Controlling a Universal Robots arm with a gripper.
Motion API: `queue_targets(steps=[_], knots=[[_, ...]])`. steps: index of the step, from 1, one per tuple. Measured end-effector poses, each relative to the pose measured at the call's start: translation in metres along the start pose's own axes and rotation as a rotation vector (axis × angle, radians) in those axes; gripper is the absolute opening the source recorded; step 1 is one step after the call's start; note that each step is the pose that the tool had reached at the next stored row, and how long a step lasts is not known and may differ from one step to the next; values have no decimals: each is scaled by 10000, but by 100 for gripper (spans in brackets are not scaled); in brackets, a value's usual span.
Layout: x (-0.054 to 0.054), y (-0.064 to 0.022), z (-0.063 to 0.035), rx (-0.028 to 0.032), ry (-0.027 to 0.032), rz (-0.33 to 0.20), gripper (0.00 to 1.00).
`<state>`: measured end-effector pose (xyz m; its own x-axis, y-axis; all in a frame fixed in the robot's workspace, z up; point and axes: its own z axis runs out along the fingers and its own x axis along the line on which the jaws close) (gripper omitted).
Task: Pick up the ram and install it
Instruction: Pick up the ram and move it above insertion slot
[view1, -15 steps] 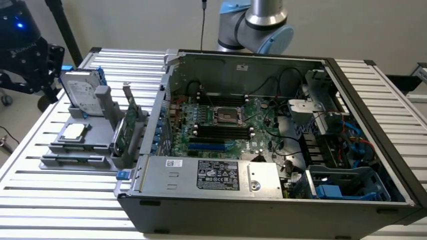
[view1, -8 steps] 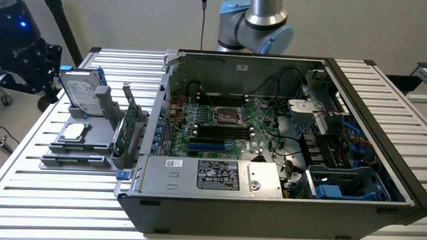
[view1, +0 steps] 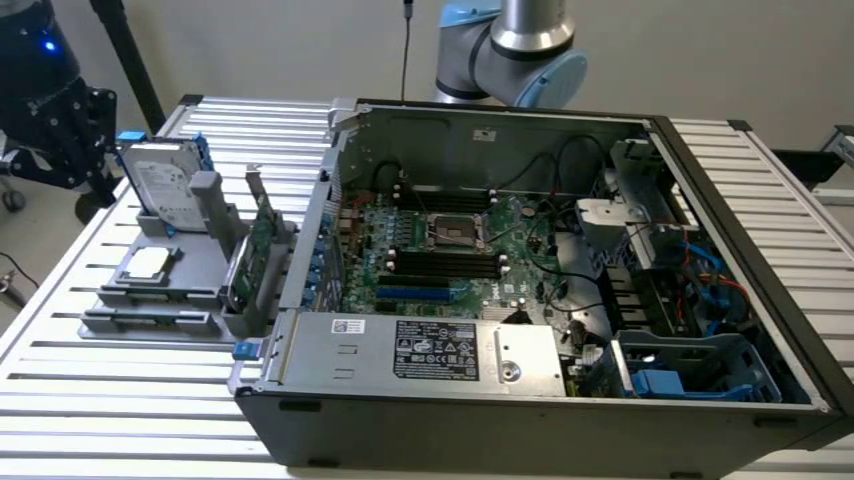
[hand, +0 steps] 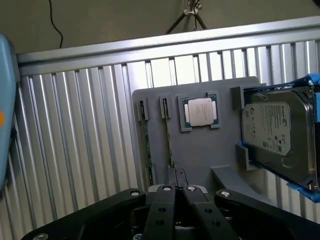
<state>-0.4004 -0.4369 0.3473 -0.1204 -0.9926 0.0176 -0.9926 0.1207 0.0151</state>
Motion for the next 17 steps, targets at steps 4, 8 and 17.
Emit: queue_targets(steps=[4, 8, 17], knots=[[79, 15, 15, 5, -10, -84, 11], [167, 11, 44, 5, -29, -183, 11], [247, 0, 130, 11, -26, -740, 18]])
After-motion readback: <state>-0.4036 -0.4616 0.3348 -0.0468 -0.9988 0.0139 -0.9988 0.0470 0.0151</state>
